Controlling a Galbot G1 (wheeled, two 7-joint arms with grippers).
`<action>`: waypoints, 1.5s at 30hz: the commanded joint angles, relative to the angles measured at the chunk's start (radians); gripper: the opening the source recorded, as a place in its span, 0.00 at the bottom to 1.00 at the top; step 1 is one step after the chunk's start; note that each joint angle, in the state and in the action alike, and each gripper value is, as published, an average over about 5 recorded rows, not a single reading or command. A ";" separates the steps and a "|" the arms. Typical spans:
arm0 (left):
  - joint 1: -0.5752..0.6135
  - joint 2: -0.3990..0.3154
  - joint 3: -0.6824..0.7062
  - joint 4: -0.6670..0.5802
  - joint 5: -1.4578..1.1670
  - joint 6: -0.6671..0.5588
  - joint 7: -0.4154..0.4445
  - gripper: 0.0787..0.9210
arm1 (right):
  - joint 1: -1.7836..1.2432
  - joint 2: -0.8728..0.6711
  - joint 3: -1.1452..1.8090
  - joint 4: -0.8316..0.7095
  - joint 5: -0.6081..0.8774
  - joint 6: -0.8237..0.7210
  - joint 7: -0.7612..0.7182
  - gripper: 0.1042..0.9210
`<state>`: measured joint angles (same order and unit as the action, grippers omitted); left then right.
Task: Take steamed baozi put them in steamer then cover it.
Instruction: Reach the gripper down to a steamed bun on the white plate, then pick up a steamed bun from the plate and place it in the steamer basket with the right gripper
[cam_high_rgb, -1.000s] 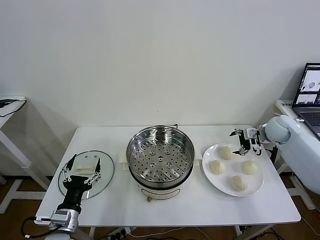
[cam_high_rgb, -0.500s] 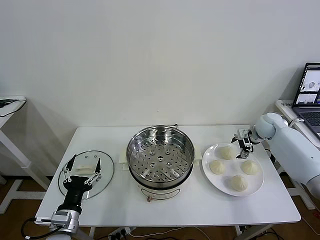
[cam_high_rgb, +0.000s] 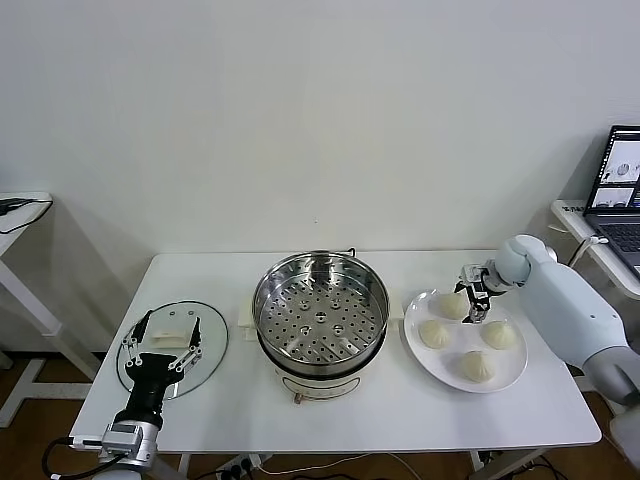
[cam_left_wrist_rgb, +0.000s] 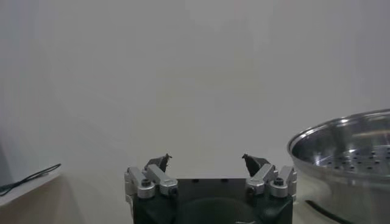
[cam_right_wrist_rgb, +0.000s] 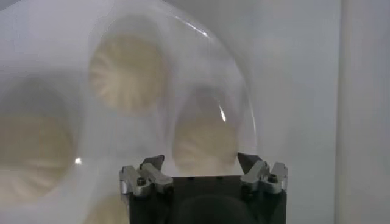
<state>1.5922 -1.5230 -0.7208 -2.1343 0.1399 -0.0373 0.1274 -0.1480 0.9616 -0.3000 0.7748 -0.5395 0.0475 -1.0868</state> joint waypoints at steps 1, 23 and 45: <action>-0.001 -0.002 -0.001 0.002 0.002 -0.002 0.001 0.88 | -0.001 0.036 0.017 -0.036 -0.025 0.002 0.005 0.88; -0.004 -0.005 0.008 0.006 0.004 -0.004 -0.001 0.88 | 0.007 -0.045 -0.046 0.078 0.037 -0.002 -0.004 0.67; 0.009 0.011 -0.018 -0.011 0.005 -0.002 0.001 0.88 | 0.869 -0.244 -0.836 0.843 0.418 0.351 -0.108 0.67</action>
<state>1.5994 -1.5150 -0.7273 -2.1428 0.1455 -0.0387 0.1272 0.3597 0.7154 -0.8357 1.3568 -0.2173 0.2605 -1.1746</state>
